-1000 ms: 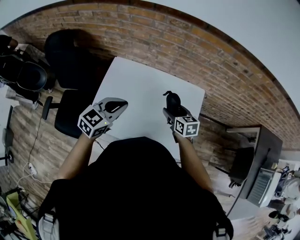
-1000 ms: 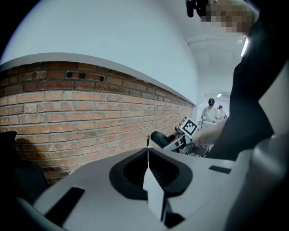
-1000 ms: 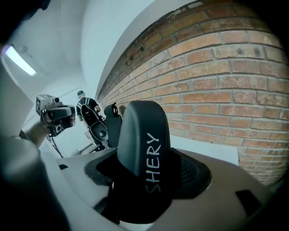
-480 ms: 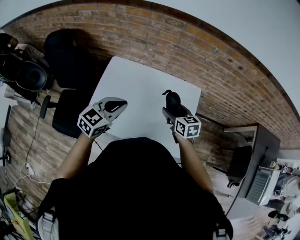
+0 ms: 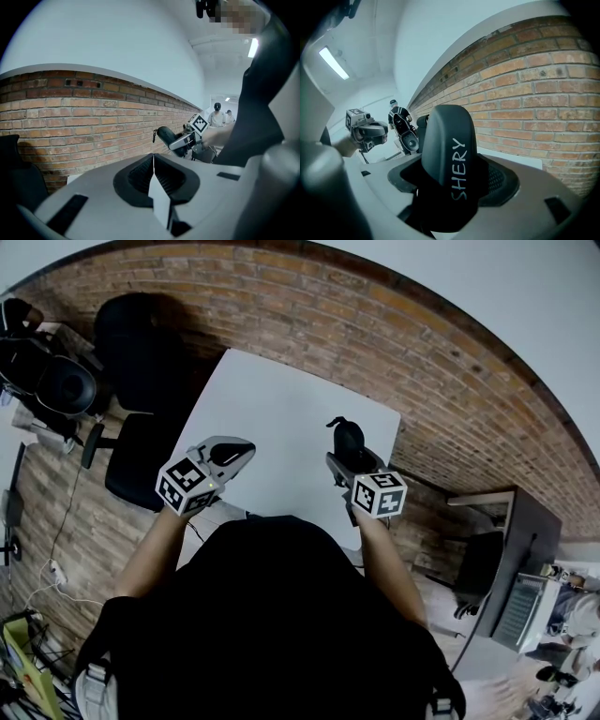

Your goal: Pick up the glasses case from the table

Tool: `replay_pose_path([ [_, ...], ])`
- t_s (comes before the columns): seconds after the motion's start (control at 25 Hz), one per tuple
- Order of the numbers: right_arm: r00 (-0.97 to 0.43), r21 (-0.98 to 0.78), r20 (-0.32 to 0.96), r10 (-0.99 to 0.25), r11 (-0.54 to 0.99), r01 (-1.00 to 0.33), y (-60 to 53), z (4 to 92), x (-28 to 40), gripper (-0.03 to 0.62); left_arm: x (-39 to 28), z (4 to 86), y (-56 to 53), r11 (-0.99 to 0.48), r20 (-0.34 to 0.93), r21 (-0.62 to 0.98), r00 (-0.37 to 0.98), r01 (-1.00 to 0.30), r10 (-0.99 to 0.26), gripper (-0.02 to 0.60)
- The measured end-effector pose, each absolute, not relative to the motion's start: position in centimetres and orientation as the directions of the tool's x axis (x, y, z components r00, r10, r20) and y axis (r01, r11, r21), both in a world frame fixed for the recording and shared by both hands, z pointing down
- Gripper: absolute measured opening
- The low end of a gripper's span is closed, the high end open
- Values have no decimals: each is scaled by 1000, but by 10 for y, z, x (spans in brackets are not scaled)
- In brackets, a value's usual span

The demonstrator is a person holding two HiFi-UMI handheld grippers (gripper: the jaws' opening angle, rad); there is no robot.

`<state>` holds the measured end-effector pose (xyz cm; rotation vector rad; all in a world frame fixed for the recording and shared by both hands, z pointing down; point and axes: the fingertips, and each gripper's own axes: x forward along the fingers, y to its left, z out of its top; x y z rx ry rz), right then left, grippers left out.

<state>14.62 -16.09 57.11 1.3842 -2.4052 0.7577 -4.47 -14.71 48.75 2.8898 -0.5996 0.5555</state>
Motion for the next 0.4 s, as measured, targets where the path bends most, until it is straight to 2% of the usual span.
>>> replay_pose_path([
  [0.4, -541, -323, 441, -716, 436, -840, -124, 564, 146, 334, -37, 489, -105, -903, 386, 66, 845, -424, -369, 12],
])
